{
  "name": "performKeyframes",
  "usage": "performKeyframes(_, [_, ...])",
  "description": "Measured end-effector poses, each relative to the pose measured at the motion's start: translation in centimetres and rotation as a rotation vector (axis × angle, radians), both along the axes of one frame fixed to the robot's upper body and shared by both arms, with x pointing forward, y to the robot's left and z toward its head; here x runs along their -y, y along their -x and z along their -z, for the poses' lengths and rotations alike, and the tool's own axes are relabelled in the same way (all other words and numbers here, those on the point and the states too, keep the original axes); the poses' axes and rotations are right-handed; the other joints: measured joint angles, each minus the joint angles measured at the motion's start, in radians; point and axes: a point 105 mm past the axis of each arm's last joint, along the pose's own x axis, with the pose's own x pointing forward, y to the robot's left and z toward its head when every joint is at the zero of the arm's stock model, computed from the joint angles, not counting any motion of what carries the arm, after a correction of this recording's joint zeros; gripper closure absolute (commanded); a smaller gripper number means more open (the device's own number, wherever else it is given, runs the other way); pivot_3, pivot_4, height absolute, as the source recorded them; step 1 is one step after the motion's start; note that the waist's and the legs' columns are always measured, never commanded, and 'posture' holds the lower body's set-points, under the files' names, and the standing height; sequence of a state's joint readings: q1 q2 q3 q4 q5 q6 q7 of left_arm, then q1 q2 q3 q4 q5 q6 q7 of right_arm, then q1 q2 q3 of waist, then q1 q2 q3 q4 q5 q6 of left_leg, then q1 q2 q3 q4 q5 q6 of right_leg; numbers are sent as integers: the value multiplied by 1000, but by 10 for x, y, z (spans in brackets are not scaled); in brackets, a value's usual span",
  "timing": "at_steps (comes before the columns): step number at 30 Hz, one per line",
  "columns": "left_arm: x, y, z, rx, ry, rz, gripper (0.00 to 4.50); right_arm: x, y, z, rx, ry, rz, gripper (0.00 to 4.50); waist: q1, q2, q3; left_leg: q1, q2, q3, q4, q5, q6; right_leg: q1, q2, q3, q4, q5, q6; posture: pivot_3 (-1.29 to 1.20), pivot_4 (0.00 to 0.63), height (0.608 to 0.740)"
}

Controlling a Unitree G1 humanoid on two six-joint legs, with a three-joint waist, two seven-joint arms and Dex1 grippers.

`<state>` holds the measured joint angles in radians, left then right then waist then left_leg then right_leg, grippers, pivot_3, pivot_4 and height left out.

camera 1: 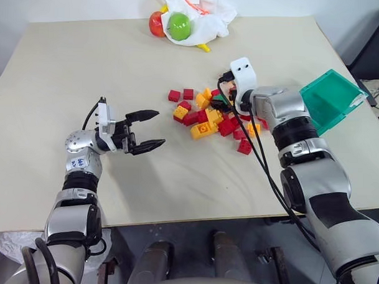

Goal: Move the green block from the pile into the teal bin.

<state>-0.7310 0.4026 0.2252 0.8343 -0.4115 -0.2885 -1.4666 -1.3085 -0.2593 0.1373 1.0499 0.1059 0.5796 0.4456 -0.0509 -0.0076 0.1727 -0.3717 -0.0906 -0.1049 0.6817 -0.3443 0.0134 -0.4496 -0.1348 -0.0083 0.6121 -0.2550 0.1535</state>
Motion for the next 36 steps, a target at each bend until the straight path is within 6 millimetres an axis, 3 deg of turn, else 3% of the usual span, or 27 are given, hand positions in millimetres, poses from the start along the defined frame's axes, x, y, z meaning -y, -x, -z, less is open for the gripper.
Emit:
performKeyframes(2, [-1, 1, 0, 0, 1, -8, 0, -4, -1, 1, -2, 5, -5, 12, -6, 0, 0, 0, 0, 0, 0, 0, 0, 0, 0, 0, 0, 0, 0, 0, 150, 740])
performKeyframes(5, [-3, 3, 2, -4, 6, -23, 0, -15, -1, 1, -9, 11, -28, 589, -12, 1, 0, 1, 1, 0, 0, 0, -1, 0, 1, 0, 1, 0, 0, 0, 150, 740])
performKeyframes(12, [-4, 4, 0, 4, 13, -34, 0, -23, 2, 0, -34, 28, -82, 2983, -16, 1, 0, 1, 0, 0, 1, 0, -1, 0, 1, 1, 2, 0, 0, 0, 150, 740])
performKeyframes(22, [-4, 3, 0, 2, 14, -40, 0, -28, 7, -1, -44, 70, -161, 3051, -26, 1, 0, 1, 0, 0, 1, 0, -1, -2, 0, 1, 5, 0, -1, 0, 150, 740])
performKeyframes(26, [-2, 3, 1, 1, 15, -32, 0, -23, 6, -16, 10, 62, -180, 3051, -27, 1, 0, 0, 0, 1, 1, 0, -1, -4, 0, 1, 7, 0, -1, 0, 150, 740])
performKeyframes(31, [26, 6, -2, 17, 20, 47, 0, 1, 22, -57, 230, 33, -218, 3051, -5, 1, 0, -2, -2, 1, 1, 0, 0, -6, -1, 0, 7, 0, -1, 0, 150, 740])
performKeyframes(35, [50, 4, -6, 37, 1, 74, 0, 39, 49, -61, 324, 84, -181, 3051, 20, 1, 0, -5, -2, 4, 2, 0, 0, -10, -2, 1, 8, 0, -1, 0, 150, 740])
performKeyframes(36, [61, 4, -8, 46, -4, 87, 0, 57, 59, -61, 346, 125, -148, 3051, 27, 1, 0, -6, -2, 5, 2, 0, 0, -10, -2, 1, 8, 0, -1, 0, 150, 740])
